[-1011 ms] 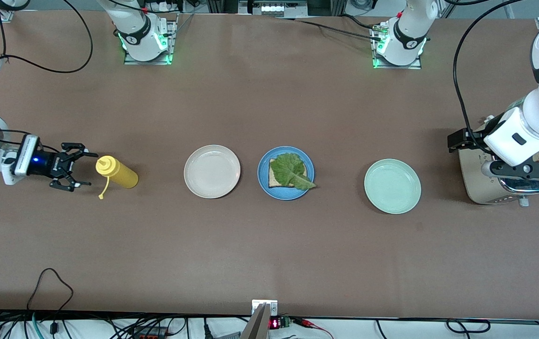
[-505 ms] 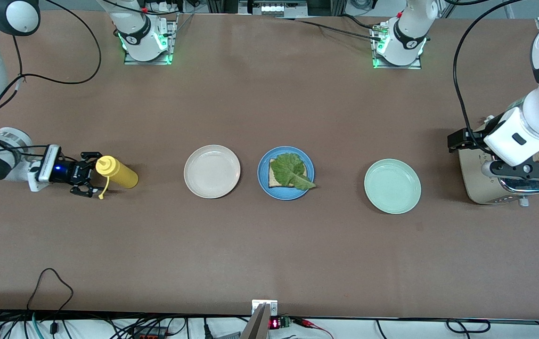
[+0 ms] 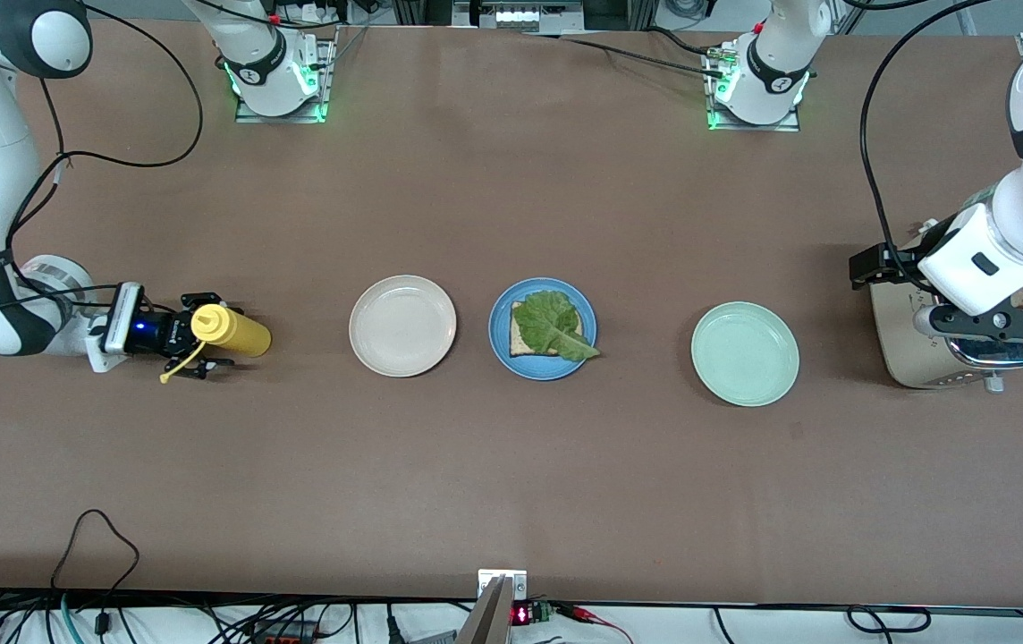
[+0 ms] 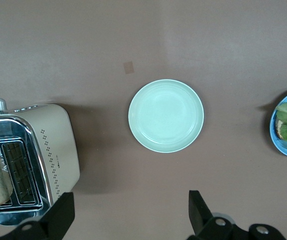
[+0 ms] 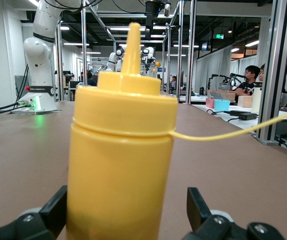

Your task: Make sandwich in blue plate with both arms

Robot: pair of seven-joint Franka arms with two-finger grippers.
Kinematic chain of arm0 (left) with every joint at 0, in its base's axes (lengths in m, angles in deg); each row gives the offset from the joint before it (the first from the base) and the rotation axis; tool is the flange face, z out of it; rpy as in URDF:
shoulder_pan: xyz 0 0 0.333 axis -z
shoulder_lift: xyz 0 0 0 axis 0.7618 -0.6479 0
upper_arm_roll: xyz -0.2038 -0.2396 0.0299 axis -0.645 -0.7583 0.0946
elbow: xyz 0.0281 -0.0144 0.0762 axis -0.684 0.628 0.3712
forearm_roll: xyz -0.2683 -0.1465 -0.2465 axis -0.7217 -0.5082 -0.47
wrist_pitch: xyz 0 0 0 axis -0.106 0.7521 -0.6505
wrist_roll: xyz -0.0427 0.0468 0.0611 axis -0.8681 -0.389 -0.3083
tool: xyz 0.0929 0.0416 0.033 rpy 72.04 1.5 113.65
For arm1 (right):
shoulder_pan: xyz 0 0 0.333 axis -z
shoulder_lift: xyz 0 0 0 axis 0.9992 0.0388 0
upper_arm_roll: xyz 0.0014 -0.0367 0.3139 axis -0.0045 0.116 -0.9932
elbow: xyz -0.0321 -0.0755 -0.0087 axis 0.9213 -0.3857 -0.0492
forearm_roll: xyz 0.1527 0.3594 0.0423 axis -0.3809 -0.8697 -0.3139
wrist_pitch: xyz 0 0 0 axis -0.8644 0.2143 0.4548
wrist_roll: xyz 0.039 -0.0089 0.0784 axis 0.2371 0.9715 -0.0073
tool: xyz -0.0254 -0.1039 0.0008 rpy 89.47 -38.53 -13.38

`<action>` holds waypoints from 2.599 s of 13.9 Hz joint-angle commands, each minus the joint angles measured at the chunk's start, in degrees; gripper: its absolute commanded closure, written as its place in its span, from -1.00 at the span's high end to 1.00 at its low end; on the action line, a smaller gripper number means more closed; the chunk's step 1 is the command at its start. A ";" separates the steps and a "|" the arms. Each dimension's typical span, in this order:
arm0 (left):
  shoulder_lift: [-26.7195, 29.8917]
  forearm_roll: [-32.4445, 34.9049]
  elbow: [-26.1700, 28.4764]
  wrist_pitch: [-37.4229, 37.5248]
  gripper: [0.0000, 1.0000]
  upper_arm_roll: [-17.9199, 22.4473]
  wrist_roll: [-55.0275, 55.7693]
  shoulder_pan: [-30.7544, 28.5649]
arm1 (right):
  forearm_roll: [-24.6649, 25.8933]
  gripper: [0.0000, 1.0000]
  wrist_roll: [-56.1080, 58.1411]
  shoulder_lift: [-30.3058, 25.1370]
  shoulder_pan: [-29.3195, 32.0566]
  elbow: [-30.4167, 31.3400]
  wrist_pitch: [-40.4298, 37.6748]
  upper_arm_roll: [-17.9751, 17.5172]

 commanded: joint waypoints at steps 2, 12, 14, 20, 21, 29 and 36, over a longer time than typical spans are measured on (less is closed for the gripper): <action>-0.56 -0.71 -1.58 1.23 1.00 -0.28 0.22 -0.05 | -1.22 0.95 0.68 0.67 -1.08 -1.05 -0.69 -0.02; -0.56 -0.71 -1.58 1.23 1.00 -0.28 0.22 -0.05 | 0.01 -0.47 -12.03 -9.59 -10.37 -1.14 6.49 0.77; -0.56 -0.71 -1.49 1.23 1.00 -0.28 0.22 -0.05 | 2.90 -0.45 -18.01 -13.99 -13.81 -1.22 11.58 0.77; -0.56 -0.71 -1.58 1.14 1.00 -0.19 0.13 -0.40 | 21.60 -0.44 -41.11 -24.28 -24.62 -1.14 27.85 0.77; -0.65 -0.71 -1.58 1.14 1.00 -0.19 0.13 -0.49 | 26.16 -0.43 -46.38 -25.51 -26.81 -1.14 29.70 0.77; -0.56 -1.15 -1.49 1.14 1.00 -0.19 0.13 -0.58 | 62.99 -0.42 -83.74 -27.20 -45.01 -3.86 35.87 0.69; -0.56 -1.15 -1.58 1.14 1.00 -0.19 0.13 -0.58 | 85.94 -0.38 -103.98 -22.55 -58.02 -6.75 34.99 0.77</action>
